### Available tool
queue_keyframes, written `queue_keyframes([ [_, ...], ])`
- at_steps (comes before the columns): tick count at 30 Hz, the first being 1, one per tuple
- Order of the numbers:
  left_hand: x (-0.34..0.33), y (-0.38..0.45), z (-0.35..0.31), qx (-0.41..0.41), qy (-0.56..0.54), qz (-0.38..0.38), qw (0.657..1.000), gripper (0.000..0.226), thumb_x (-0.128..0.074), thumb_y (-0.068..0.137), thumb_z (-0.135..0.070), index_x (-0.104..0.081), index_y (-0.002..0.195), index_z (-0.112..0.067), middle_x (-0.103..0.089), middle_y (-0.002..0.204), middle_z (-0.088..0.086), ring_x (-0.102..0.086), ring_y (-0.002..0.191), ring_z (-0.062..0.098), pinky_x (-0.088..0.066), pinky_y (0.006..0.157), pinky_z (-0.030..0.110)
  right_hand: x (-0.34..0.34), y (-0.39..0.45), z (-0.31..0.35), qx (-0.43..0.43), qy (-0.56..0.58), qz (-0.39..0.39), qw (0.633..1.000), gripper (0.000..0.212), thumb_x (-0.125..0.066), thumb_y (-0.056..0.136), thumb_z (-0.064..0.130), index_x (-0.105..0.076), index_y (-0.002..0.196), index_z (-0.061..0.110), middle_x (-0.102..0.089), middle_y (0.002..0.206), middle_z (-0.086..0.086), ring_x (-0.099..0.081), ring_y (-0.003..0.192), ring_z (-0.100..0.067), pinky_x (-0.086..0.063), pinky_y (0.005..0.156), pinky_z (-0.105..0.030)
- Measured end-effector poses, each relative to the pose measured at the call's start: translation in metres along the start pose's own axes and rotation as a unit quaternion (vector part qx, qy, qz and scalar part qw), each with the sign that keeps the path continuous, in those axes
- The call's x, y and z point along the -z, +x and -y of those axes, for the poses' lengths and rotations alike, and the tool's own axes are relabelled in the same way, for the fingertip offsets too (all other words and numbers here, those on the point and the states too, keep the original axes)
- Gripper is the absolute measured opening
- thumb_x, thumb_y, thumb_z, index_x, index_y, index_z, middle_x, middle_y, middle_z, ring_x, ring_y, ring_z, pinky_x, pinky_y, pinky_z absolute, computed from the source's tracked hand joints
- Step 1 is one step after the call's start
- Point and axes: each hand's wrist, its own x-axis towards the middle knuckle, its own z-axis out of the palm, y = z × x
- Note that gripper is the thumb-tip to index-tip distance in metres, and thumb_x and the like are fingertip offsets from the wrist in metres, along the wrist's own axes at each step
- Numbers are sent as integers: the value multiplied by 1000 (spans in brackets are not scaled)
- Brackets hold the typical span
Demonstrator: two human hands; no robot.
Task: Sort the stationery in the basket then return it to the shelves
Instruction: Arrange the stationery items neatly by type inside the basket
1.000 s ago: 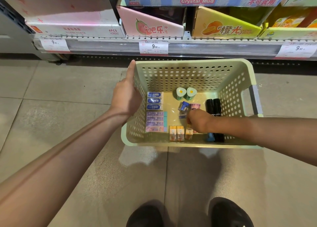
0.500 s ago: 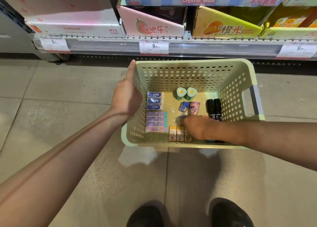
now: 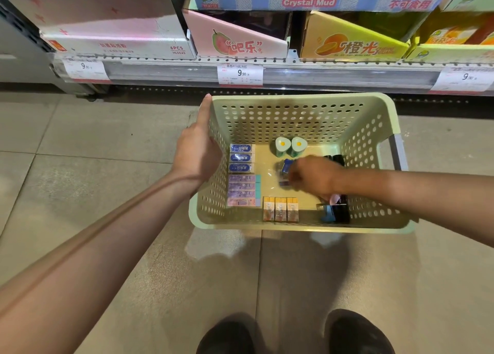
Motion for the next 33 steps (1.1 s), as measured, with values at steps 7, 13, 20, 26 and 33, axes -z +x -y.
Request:
queue_keyframes([
  [7, 1, -1, -2, -12, 4, 6, 1000, 78, -42, 86, 6, -7, 150, -22, -50, 89, 3, -46, 77, 16, -34, 70, 25, 34, 13, -25, -133, -8, -55, 990, 13, -59, 81, 7, -59, 69, 6, -51, 58, -1, -55, 62, -19, -36, 43, -20],
  [13, 1, -1, -2, -3, 1, 7, 1000, 78, -41, 85, 7, -7, 150, -21, -50, 88, 3, -46, 76, 16, -34, 69, 25, 17, 17, -23, -87, -27, -154, 984, 25, -65, 84, 31, -65, 80, 6, -58, 68, -4, -59, 71, -22, -49, 62, -29],
  [20, 2, -1, -3, -7, 2, 3, 1000, 79, -40, 83, 8, -8, 150, -19, -51, 84, 6, -46, 75, 18, -34, 68, 28, 7, 21, -19, -124, -41, -136, 982, 36, -65, 82, 43, -53, 84, 9, -50, 82, -4, -51, 77, -22, -43, 64, -29],
  [26, 1, 0, -1, -18, -2, 1, 1000, 79, -40, 83, 9, -8, 150, -19, -51, 85, 4, -46, 74, 16, -30, 63, 19, -2, 20, -18, -144, -15, -133, 980, 50, -64, 79, 54, -36, 63, 16, -52, 79, -3, -51, 73, -21, -37, 60, -26],
  [33, 2, 0, -1, -16, -13, 12, 1000, 79, -40, 84, 10, -8, 150, -18, -51, 83, 3, -39, 58, 5, -29, 62, 13, 3, 16, -14, -167, 64, -109, 978, 46, -71, 76, 47, -40, 60, 16, -48, 65, 0, -50, 66, -17, -34, 49, -22],
])
